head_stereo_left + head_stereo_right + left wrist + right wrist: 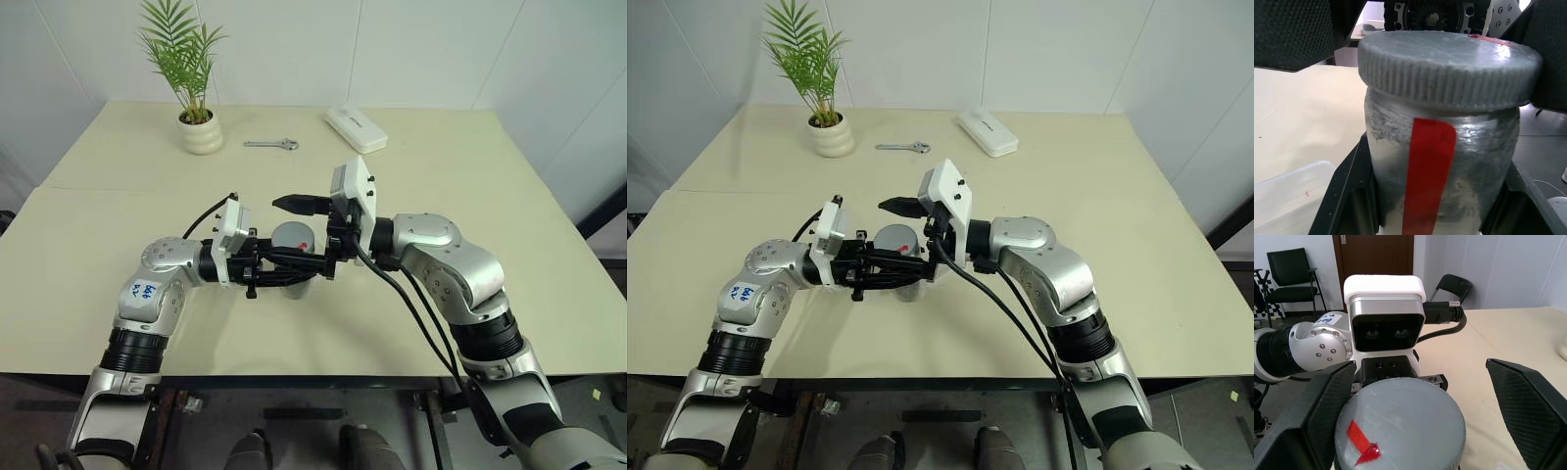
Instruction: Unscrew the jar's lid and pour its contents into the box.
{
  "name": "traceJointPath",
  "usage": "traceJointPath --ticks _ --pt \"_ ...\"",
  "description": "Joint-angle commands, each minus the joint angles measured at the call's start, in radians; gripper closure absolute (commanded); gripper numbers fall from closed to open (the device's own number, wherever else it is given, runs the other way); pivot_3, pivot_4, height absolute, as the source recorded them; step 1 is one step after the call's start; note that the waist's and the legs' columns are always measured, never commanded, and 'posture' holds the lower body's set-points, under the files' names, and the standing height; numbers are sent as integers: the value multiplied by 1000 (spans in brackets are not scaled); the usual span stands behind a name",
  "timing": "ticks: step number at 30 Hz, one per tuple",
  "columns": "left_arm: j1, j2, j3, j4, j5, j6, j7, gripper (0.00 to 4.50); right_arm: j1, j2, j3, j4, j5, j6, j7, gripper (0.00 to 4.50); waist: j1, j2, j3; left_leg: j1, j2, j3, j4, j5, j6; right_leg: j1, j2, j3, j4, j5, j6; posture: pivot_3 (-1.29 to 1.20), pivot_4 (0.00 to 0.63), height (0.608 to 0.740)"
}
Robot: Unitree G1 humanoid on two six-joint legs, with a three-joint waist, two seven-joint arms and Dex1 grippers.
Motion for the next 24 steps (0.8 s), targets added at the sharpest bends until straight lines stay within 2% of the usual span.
traceJointPath --ticks 1,15,18,24 --pt "-6 0 6 -33 -15 -11 -12 2571 -13 -63 -93 1 32 0 25 26 1 0 0 0 0 0 0 0 0 0 0 0 0 0 0 0 150 740" --pt "15 12 25 -48 -16 -16 1 2571 107 -290 -265 -30 150 13 149 26 -3 0 0 0 0 0 -1 0 0 0 0 0 -2 0 0 0 150 740" --pt "16 14 26 -46 -14 -17 1 2571 91 -283 -260 -40 169 29 144 26 -5 0 0 0 0 0 -1 0 0 0 0 1 -1 0 0 0 150 740" --pt "12 9 21 -47 -13 -14 3 2571 48 -168 -213 -89 215 64 87 26 -4 0 0 1 0 0 0 0 0 0 0 1 0 0 0 0 150 740"
